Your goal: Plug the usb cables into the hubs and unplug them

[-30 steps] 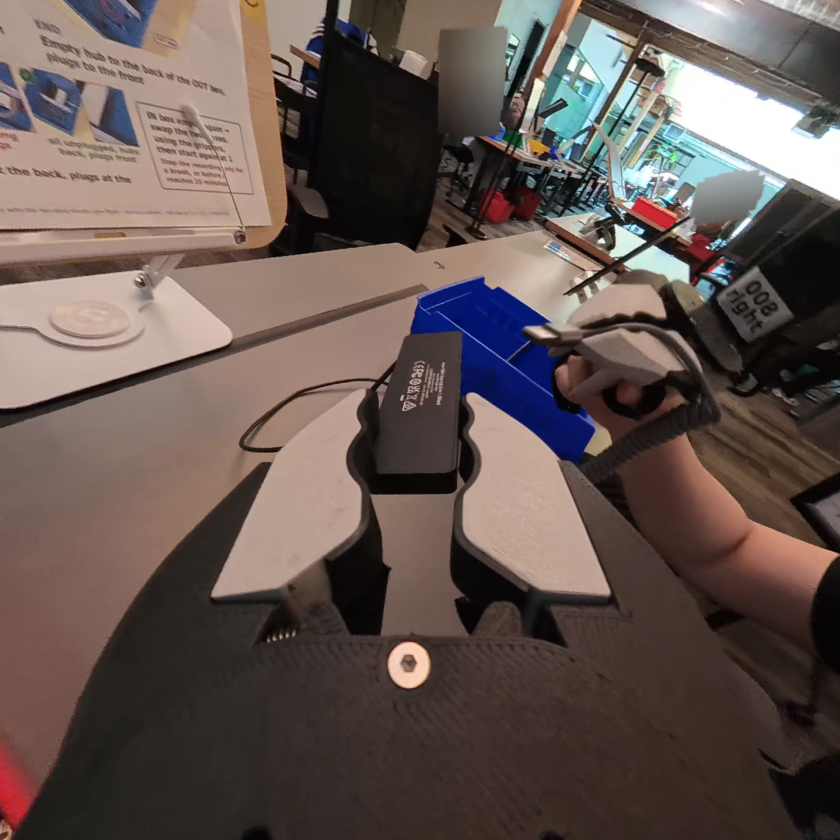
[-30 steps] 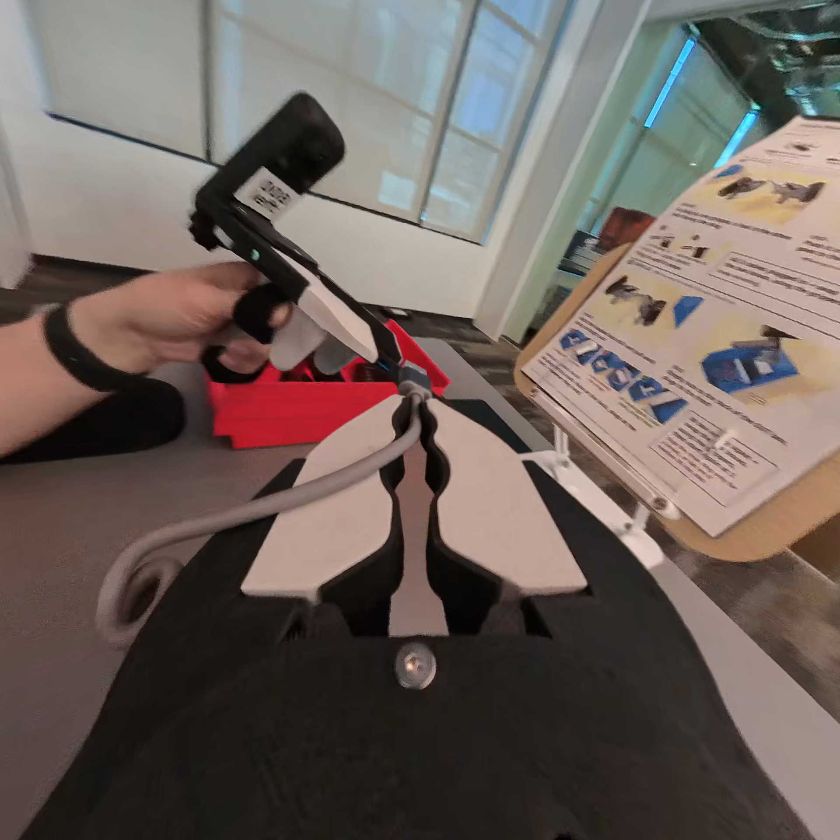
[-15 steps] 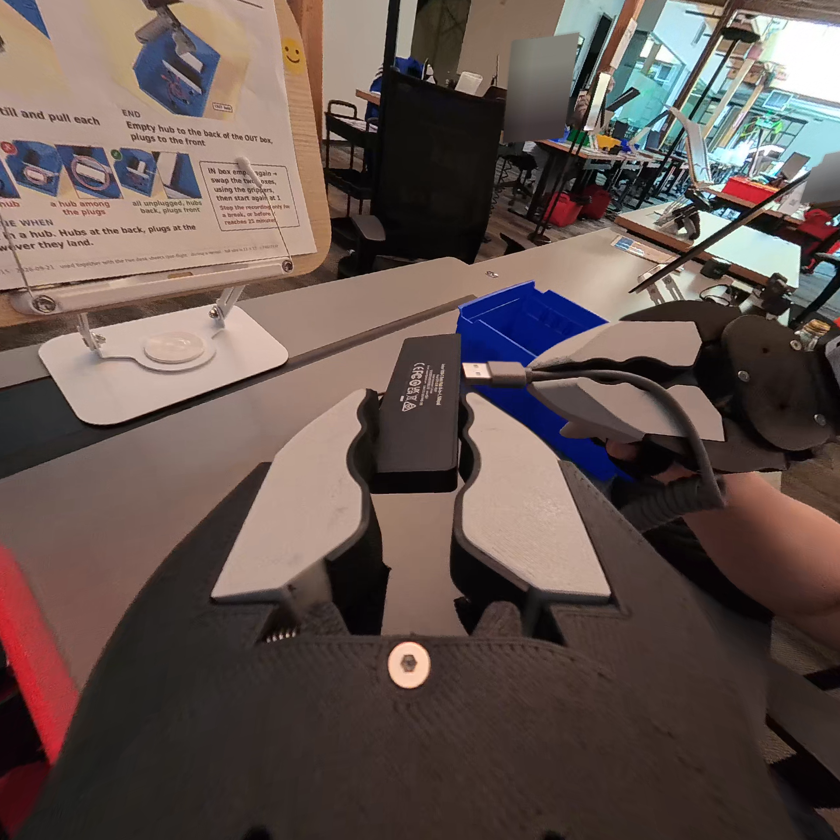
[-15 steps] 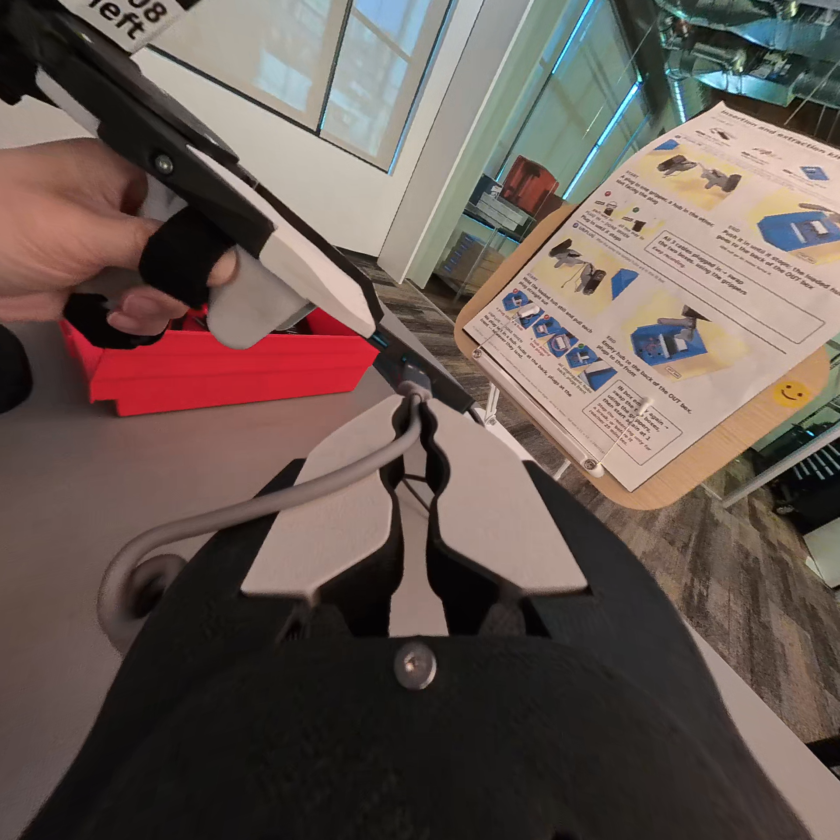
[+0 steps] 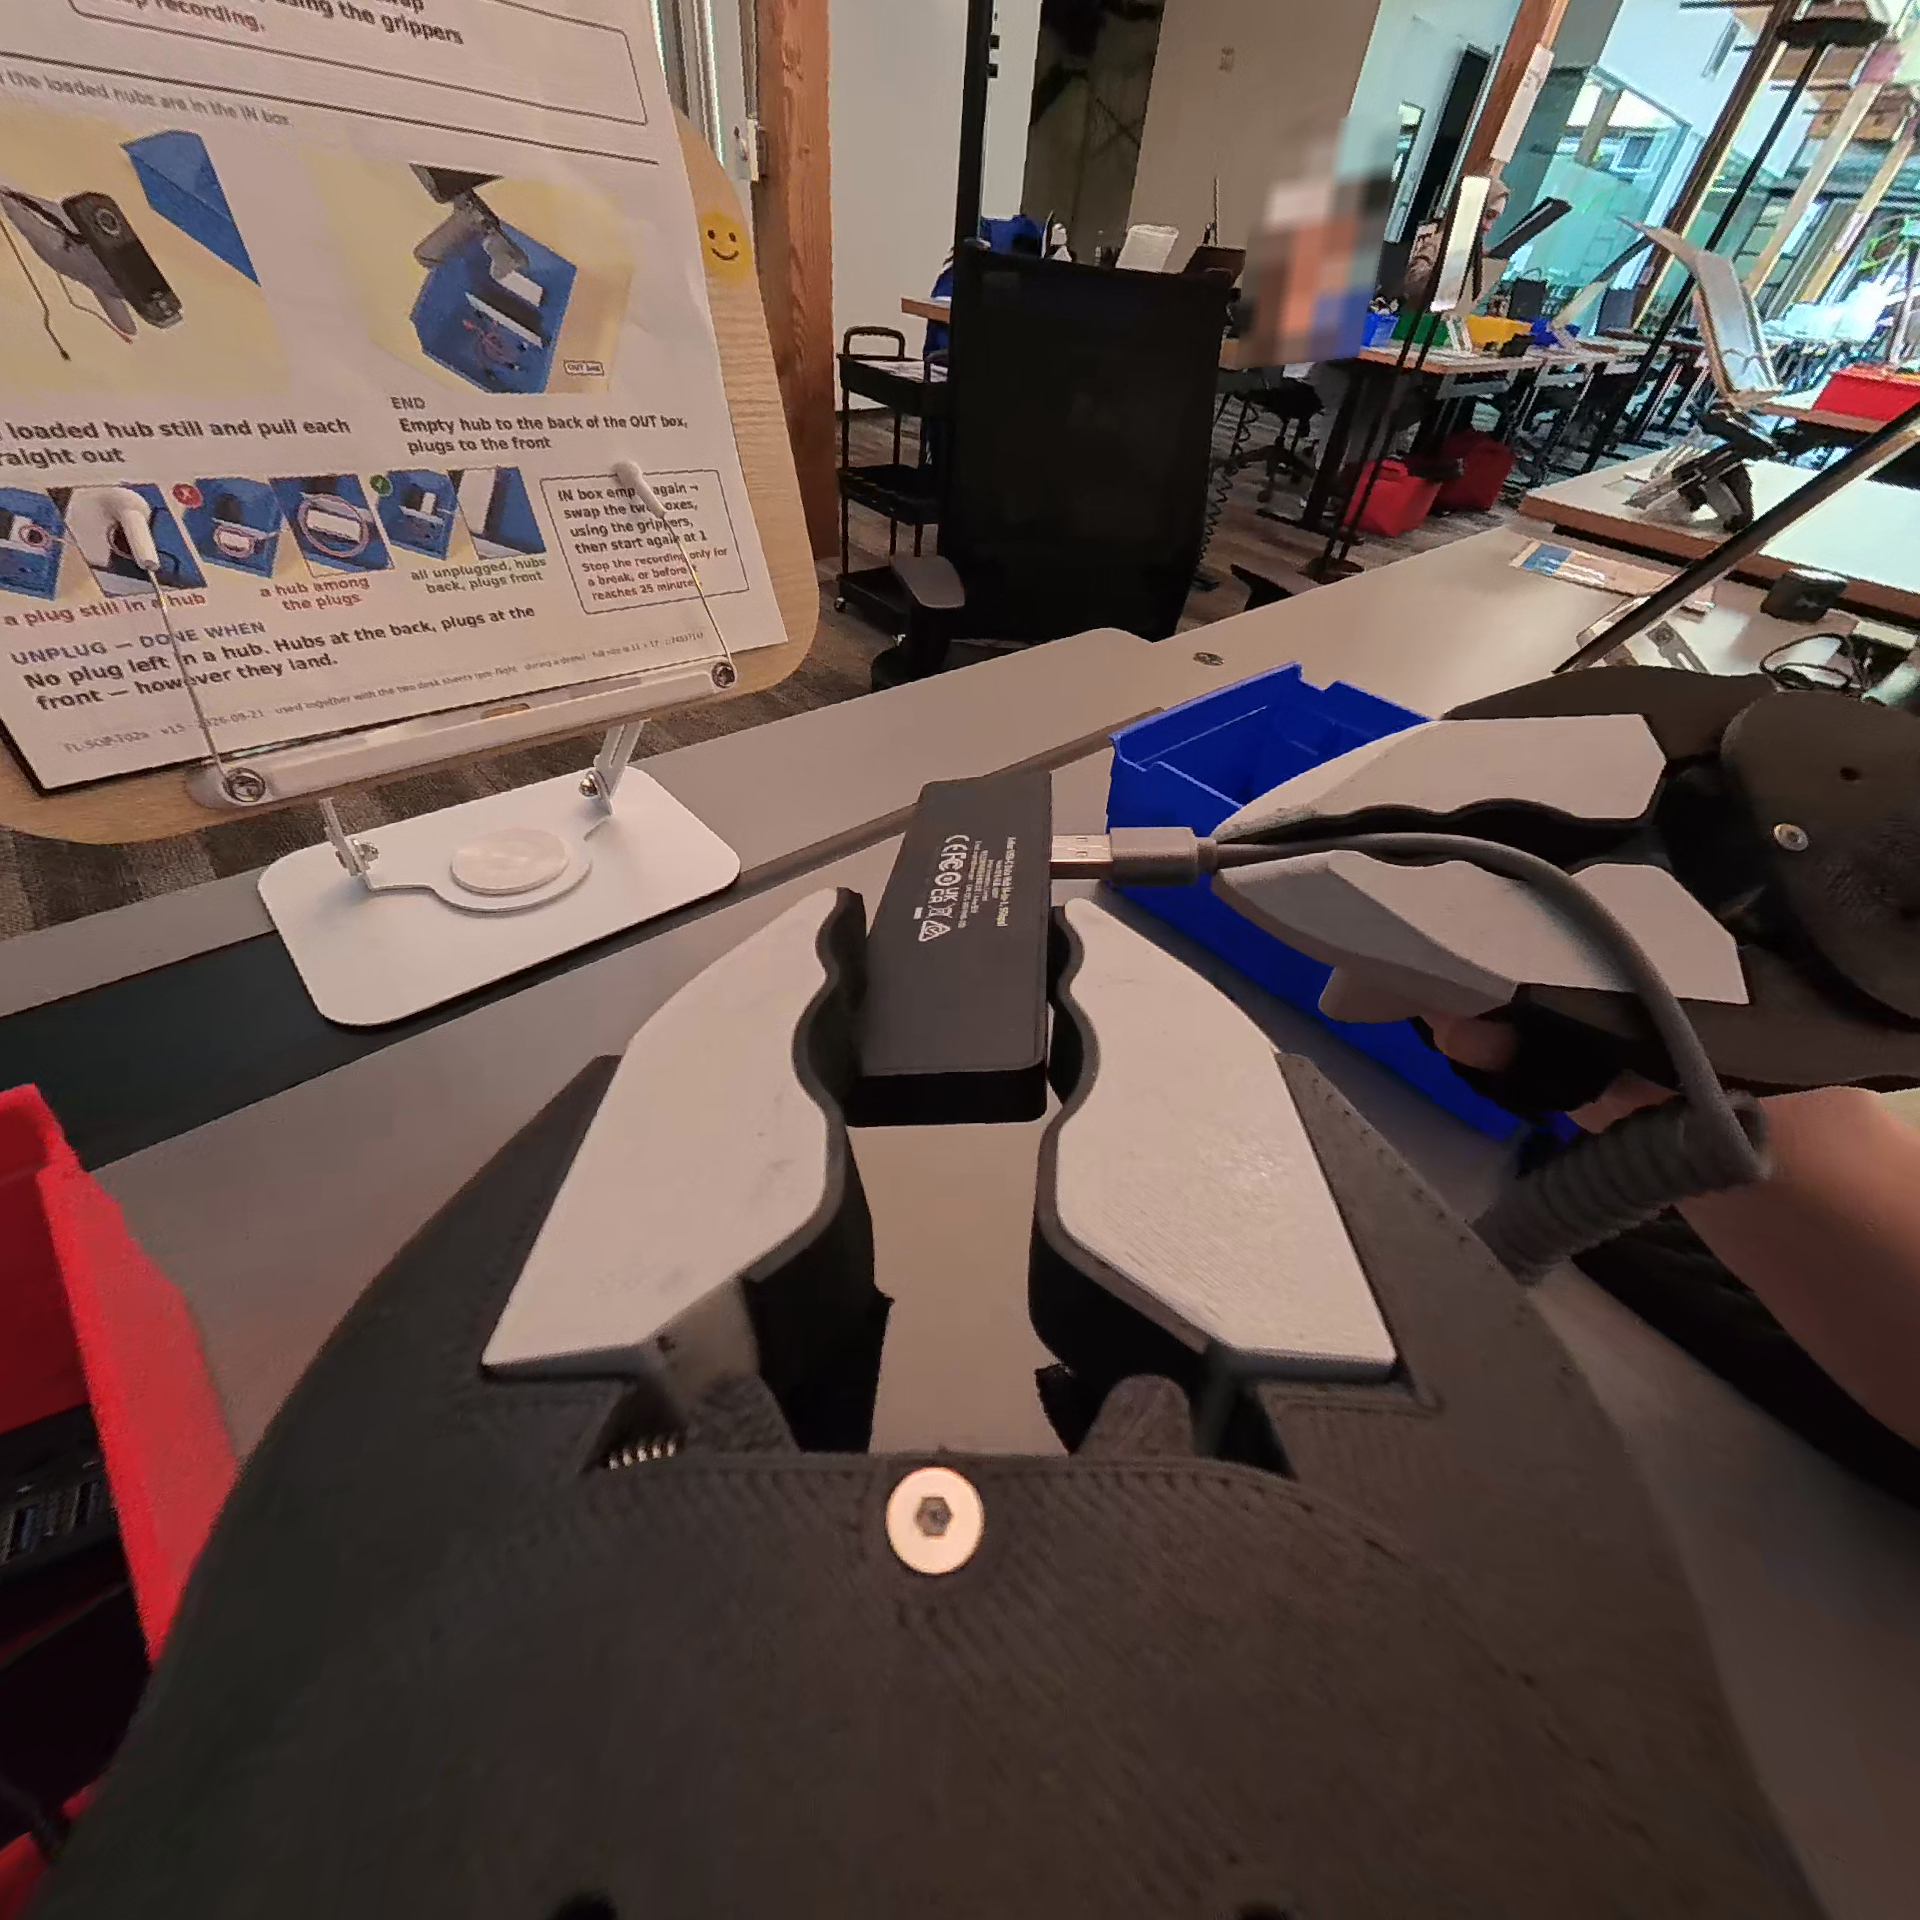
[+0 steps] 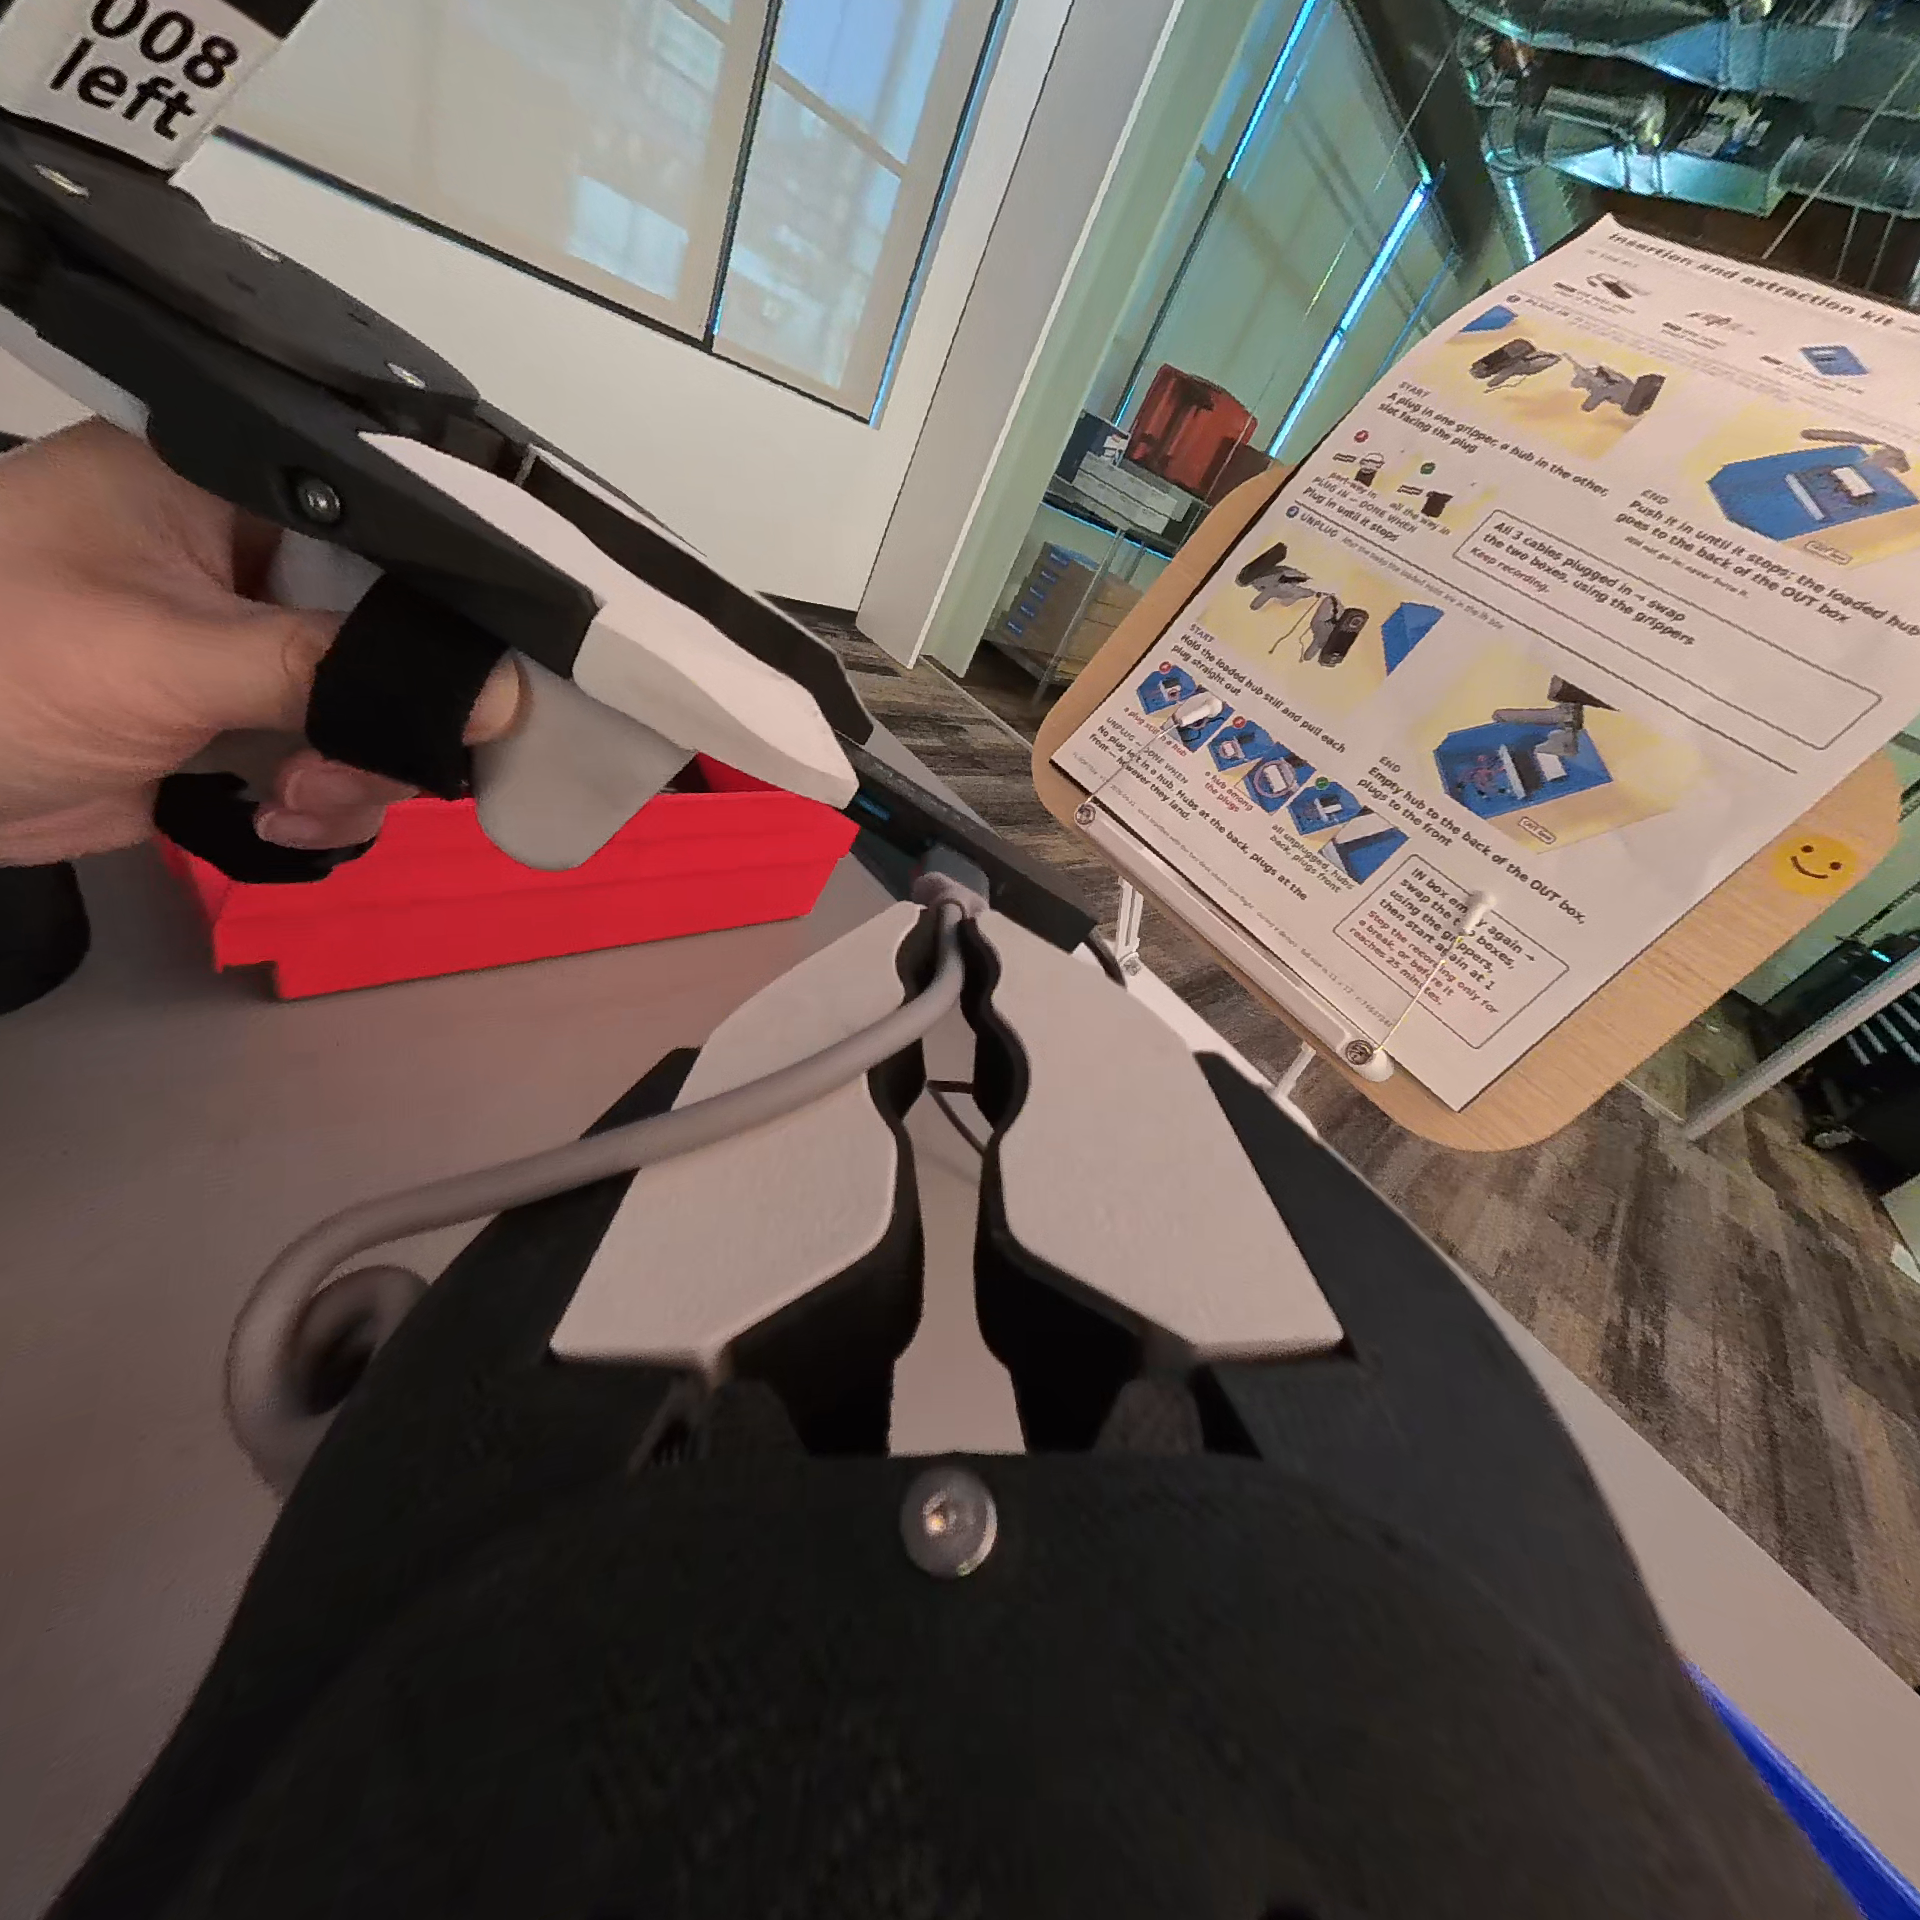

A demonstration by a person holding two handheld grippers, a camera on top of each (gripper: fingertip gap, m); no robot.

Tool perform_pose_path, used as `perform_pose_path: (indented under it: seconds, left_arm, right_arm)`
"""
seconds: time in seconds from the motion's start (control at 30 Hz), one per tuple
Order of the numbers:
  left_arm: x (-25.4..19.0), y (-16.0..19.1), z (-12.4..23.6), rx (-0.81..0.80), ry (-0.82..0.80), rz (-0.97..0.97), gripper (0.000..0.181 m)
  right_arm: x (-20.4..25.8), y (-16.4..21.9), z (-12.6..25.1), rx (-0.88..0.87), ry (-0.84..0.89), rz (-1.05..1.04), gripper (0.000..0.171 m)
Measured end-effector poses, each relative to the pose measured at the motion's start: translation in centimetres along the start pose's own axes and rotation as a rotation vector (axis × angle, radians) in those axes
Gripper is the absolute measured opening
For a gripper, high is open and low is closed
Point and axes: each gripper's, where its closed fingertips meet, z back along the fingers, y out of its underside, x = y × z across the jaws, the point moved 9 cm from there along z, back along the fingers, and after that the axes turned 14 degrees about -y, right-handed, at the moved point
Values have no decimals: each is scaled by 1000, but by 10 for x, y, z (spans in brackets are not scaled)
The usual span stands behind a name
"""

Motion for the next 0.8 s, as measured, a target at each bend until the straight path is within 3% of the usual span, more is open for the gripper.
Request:
perform_pose_path:
  seconds: [0.03,0.33,0.37,0.47,0.73,0.8]
  left_arm:
    - [0,0,0,-2,0,5,33]
    - [0,1,-1,-19,12,33,32]
    - [-2,0,1,-46,44,40,0]
    - [-6,-3,6,-104,41,15,0]
    - [-4,17,1,57,46,-13,0]
    - [-5,23,8,124,68,-106,12]
  right_arm:
    - [0,0,0,-2,3,-2,4]
    - [3,0,-2,11,15,40,4]
    - [3,1,-2,9,17,41,4]
    - [3,3,-5,16,3,27,4]
    - [-9,9,0,36,10,-3,4]
    - [-13,9,2,34,0,-9,4]
